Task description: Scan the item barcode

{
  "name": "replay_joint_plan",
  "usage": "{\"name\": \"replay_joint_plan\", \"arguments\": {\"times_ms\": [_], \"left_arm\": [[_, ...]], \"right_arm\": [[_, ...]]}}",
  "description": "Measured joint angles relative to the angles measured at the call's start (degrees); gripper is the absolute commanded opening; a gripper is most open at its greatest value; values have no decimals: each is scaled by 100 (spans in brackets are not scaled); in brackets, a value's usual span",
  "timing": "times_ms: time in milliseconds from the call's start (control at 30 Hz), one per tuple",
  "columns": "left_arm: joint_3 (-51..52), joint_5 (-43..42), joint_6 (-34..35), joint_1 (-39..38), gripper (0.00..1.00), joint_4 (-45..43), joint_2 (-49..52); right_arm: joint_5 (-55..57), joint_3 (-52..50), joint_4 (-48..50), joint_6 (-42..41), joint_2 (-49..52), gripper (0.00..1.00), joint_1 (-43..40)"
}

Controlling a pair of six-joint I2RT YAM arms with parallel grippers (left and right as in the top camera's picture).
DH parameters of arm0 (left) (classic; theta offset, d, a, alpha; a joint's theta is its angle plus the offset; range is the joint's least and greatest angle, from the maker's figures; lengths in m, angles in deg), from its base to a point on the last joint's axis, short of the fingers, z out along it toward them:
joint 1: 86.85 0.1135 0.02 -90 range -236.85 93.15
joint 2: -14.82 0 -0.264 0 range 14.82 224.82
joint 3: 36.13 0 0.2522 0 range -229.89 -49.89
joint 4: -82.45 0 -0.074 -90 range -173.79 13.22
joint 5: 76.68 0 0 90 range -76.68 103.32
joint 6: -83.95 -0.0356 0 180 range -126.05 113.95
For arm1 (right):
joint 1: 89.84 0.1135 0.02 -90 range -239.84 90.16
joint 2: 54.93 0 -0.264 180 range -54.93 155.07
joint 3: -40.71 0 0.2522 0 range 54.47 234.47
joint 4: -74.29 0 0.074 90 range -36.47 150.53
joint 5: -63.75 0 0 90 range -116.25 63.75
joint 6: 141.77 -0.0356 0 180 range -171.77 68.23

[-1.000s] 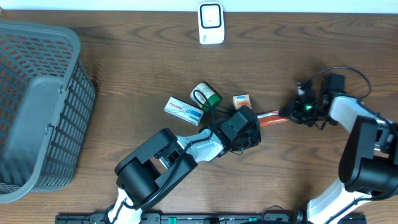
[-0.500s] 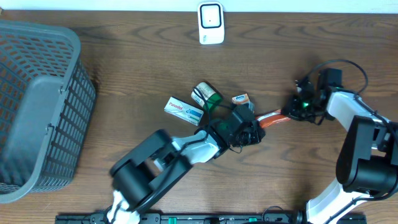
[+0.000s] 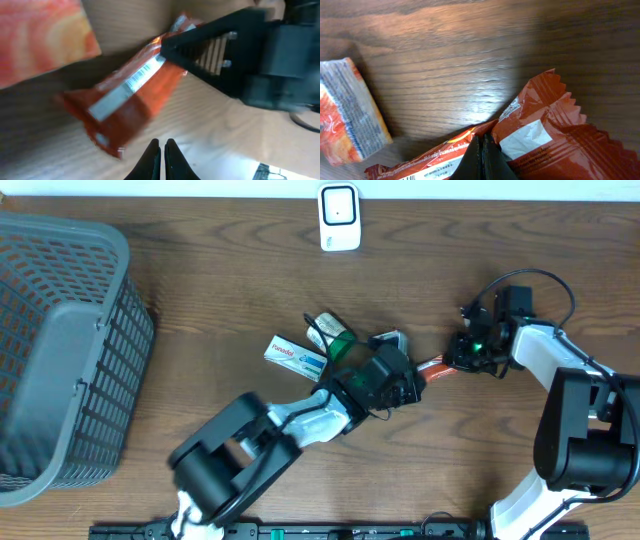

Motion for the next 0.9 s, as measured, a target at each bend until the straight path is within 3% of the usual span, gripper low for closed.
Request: {"name": "replay_joint_plan", "arguments": {"times_ms": [433,800,900], "left_arm": [[0,-114,262,409,7,-533,319],[0,20,330,422,7,-365,337],[0,70,433,398,7,-452,461]], "right_arm": [[-15,-330,391,-11,-164,1,208],[-39,-415,505,-70,-205,1,208],[-39,-415,505,-85,-205,13,208]]}}
